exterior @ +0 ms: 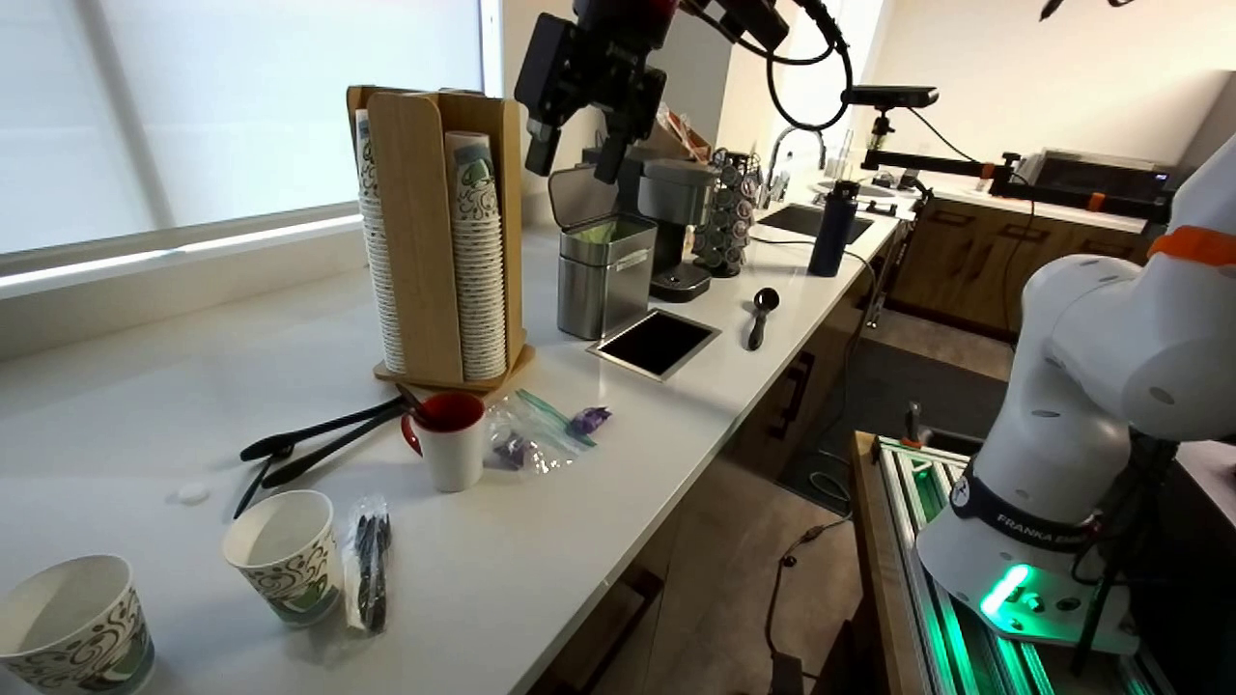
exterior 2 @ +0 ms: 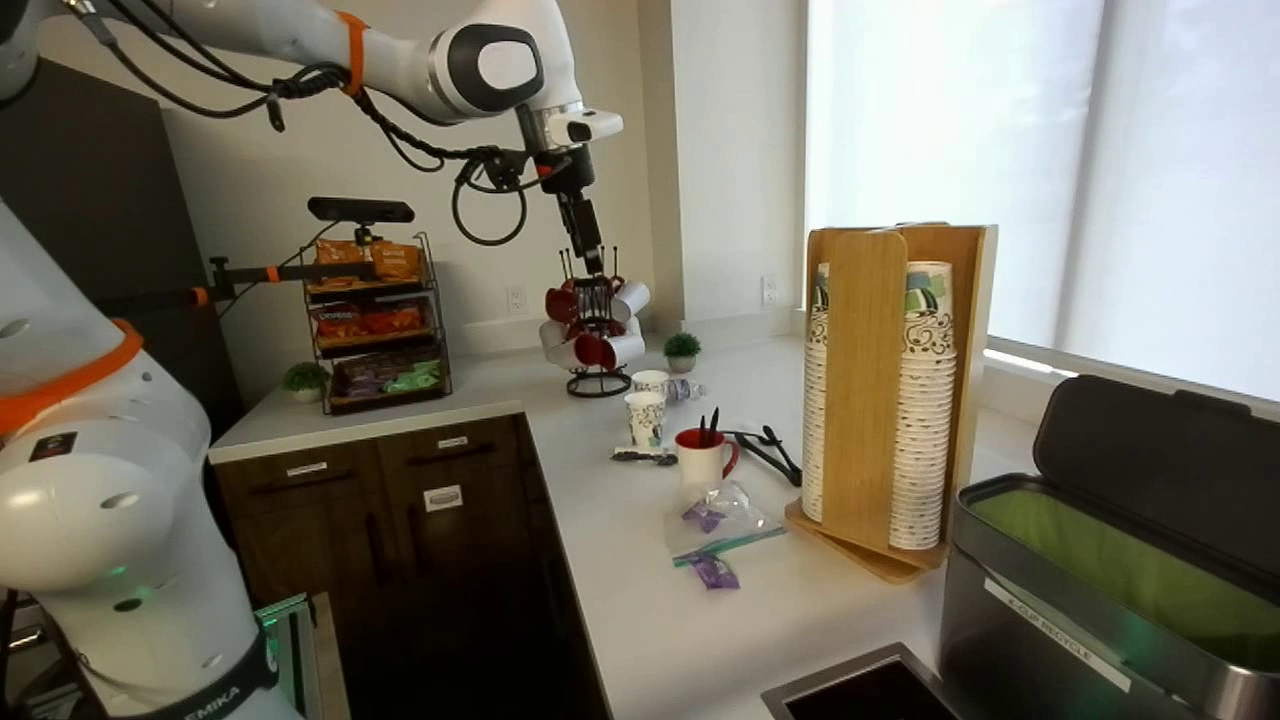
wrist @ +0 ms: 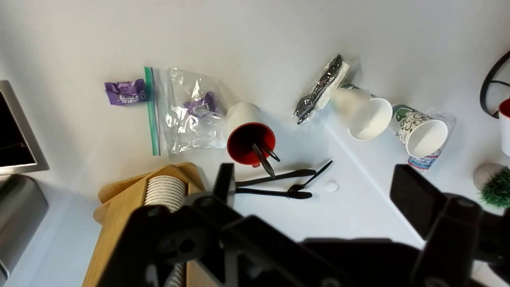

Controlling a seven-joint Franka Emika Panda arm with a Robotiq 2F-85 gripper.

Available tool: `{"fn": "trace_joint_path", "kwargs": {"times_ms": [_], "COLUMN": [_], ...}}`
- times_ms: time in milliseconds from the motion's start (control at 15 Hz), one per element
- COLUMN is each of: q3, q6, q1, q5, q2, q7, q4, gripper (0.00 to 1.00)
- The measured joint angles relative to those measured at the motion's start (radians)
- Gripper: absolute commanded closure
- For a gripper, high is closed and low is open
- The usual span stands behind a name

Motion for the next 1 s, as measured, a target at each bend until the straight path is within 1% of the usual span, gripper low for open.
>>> {"fn": "trace_joint_path", "kwargs": {"times_ms": [133, 200, 400, 600, 733, 1000], "q3": [-0.001, 0.0, 0.006, 0.006, 0.005, -0.012], "q6": [0.0, 0.002, 0.016, 0.005, -0.052, -0.269], "q1": [0.0, -0.001, -0.009, -0.006, 0.016, 0.112], "q5": [-0.004, -0.027, -0.168, -0.306, -0.38, -0.454], "q2": [0.004, 0.016, 0.108, 0.256, 0.365, 0.562], "q7": [0.003, 0.009, 0.036, 0.068, 0.097, 0.122], "q4": [0.002, 0.01, 0.055, 0.15, 0.248, 0.465], "gripper": [0.0, 0.0, 0.0, 0.0, 0.0, 0.0]}}
